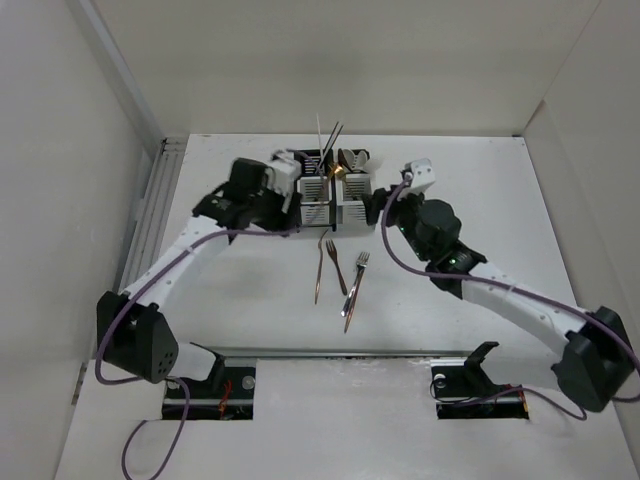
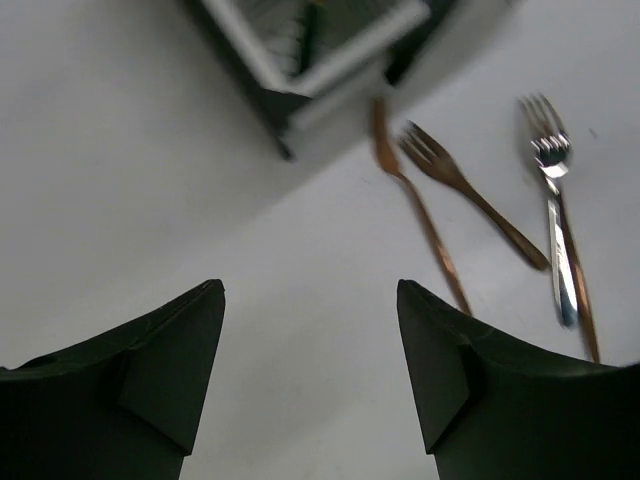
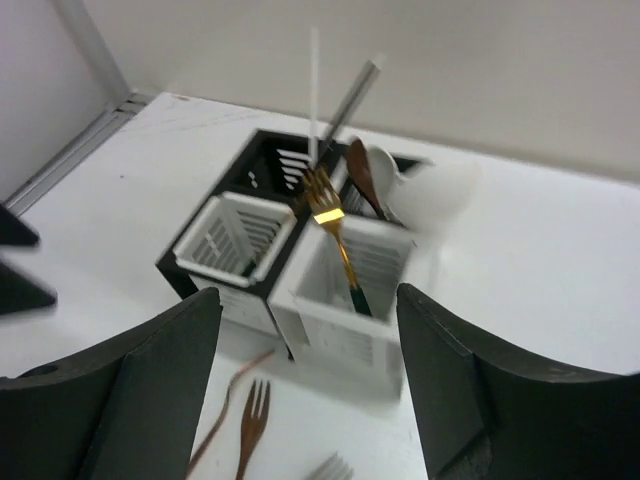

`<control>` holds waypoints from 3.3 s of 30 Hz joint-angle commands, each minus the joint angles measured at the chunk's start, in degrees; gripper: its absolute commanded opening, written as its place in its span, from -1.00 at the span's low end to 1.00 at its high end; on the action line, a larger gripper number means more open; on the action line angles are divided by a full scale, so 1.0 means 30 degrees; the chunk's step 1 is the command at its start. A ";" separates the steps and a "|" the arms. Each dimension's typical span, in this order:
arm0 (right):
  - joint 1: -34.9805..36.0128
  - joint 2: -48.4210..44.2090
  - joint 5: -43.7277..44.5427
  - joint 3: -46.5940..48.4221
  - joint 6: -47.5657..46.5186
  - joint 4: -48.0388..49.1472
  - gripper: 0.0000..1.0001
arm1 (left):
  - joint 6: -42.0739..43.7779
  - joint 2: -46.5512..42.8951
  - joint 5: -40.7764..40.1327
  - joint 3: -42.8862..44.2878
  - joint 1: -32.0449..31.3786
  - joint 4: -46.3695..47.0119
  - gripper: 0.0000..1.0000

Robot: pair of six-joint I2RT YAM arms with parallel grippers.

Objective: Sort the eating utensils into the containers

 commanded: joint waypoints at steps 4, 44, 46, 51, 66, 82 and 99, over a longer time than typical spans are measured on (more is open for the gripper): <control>0.0224 -0.3470 0.3097 -0.2867 0.4533 -0.4044 0.54 | 0.0882 0.1473 -0.0436 -0.2084 -0.5268 -0.0978 0.34; 0.0812 -0.9010 0.7640 -0.4685 0.3218 -0.7682 0.54 | 0.0176 0.9017 0.1024 -0.0241 -0.6649 -0.1797 -1.00; 0.0812 -0.8749 0.7640 -0.4511 0.3042 -0.7682 0.54 | 0.0616 0.7645 0.1027 0.0196 -0.6649 -0.1974 -1.00; 0.0812 -0.7401 0.7845 -0.3895 0.2368 -0.7187 0.59 | 0.2870 0.4710 0.0795 0.1605 -0.6825 -0.1918 -1.00; -0.4131 -0.4823 0.2077 -0.2197 -0.0005 -0.1151 0.78 | 0.3024 0.5876 0.3078 0.8433 -0.6475 1.0215 -1.00; -0.6275 -0.2711 -0.0007 0.0412 -0.1993 -0.2347 0.76 | -0.2692 0.9833 -0.2838 0.3628 -0.6093 2.7935 -1.00; -0.7537 -0.2360 -0.0358 0.1994 -0.3374 -0.3668 0.76 | -0.5241 0.9452 -0.3924 -0.1206 -0.6268 2.7352 -1.00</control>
